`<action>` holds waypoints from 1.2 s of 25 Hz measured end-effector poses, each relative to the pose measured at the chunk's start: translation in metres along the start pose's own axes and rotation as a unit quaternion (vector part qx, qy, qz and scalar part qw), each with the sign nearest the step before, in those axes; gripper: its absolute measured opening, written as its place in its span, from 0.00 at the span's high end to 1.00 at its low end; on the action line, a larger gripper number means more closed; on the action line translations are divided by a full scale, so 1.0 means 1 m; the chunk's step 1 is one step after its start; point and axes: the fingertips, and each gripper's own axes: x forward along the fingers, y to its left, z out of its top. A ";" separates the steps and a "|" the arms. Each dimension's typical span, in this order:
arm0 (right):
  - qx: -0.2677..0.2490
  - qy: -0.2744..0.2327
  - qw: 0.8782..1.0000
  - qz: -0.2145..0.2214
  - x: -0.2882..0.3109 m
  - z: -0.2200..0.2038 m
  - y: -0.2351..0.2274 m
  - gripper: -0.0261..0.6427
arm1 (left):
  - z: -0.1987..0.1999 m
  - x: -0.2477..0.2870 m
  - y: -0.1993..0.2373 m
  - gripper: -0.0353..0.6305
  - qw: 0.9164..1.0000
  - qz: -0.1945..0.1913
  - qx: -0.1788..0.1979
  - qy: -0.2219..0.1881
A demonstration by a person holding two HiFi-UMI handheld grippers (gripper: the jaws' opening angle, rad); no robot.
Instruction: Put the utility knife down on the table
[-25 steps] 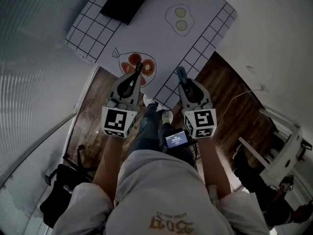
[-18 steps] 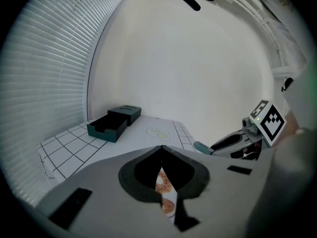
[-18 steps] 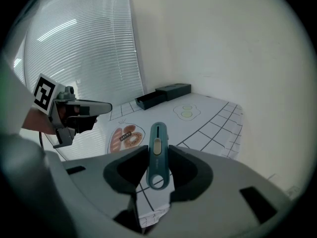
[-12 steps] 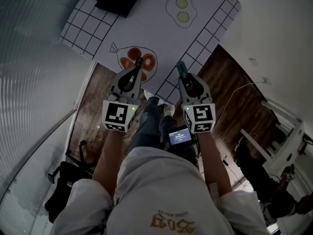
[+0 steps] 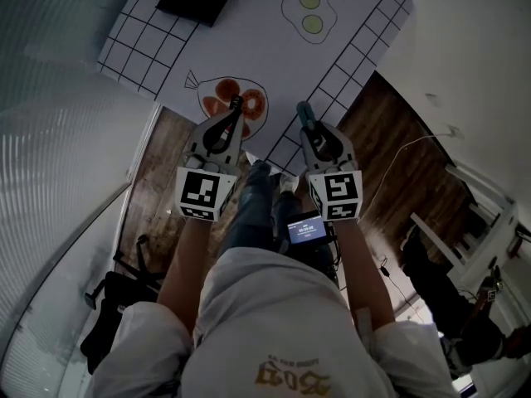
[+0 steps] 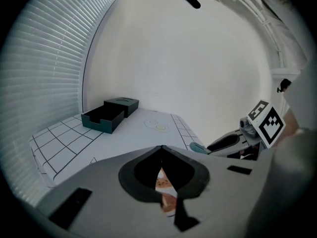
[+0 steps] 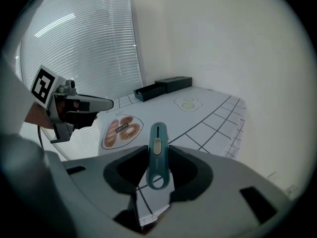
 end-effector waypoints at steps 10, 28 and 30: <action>-0.016 0.027 0.999 0.006 0.013 -0.014 0.011 0.76 | -0.011 0.003 0.002 0.94 1.000 -0.005 -0.004 0.004; -0.016 0.079 0.997 0.020 0.025 -0.026 0.012 0.75 | -0.010 -0.005 0.009 0.94 1.000 0.004 -0.019 -0.001; -0.016 0.079 0.997 0.019 0.025 -0.026 0.011 0.75 | -0.011 -0.005 0.008 0.94 1.000 0.001 -0.019 0.003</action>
